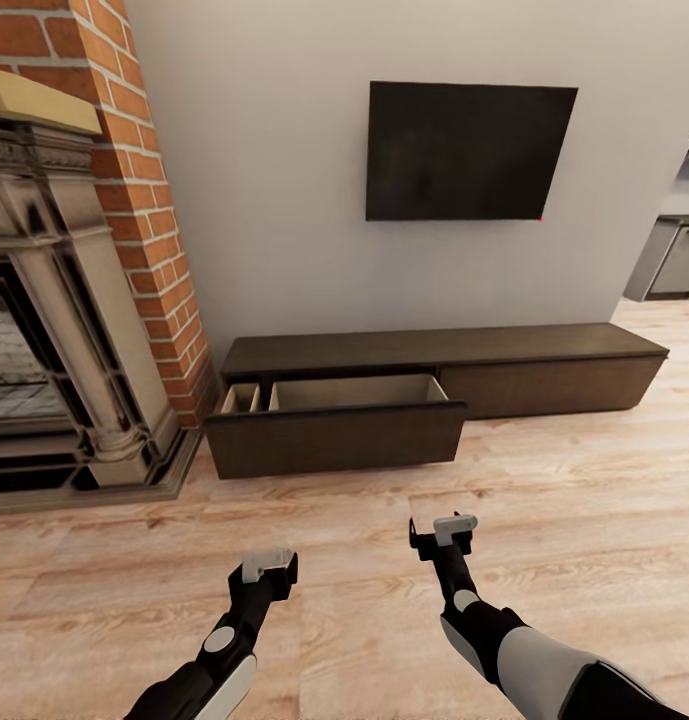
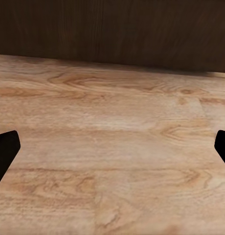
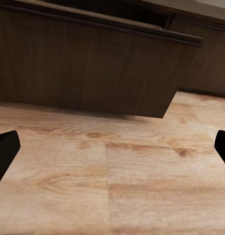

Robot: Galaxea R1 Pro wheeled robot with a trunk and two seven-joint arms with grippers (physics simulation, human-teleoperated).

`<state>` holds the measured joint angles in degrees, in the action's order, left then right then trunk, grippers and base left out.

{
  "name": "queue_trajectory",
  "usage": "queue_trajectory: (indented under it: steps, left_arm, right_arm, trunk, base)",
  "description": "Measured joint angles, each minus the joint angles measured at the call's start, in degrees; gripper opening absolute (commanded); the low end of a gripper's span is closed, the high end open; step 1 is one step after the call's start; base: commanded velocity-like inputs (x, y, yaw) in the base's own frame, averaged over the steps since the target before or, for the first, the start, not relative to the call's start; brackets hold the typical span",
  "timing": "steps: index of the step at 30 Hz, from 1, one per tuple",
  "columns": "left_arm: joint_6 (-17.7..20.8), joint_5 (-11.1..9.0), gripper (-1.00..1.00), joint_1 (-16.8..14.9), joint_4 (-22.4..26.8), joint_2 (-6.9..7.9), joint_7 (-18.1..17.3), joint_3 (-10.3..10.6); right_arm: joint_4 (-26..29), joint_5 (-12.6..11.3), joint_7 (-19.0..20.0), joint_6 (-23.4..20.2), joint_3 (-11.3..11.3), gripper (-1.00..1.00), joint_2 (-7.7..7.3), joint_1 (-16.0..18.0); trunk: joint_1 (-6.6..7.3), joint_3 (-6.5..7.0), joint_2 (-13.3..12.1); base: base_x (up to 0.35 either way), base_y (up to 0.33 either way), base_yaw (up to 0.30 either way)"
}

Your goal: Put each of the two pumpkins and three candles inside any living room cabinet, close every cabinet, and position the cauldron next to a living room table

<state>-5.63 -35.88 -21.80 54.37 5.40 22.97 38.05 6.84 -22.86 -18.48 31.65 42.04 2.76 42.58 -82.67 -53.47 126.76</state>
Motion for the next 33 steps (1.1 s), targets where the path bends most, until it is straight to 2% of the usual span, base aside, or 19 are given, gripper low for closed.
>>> queue_trajectory:
  steps: [21, 33]
  left_arm:
    - [0.0, 0.0, 1.0, 0.0, 0.0, 0.01, 0.0, 0.1]
    - [0.0, 0.0, 1.0, 0.0, 0.0, 0.06, 0.0, 0.1]
  right_arm:
    - [0.0, 0.1, 0.0, 0.0, 0.0, 1.0, -0.01, 0.0]
    - [0.0, 0.1, 0.0, 0.0, 0.0, 1.0, -0.03, 0.0]
  trunk:
    - [-4.61, -3.77, 8.4]
    - [-7.25, -5.3, 13.2]
  base:
    - [0.0, 0.0, 0.001]
    - [0.0, 0.0, 0.182]
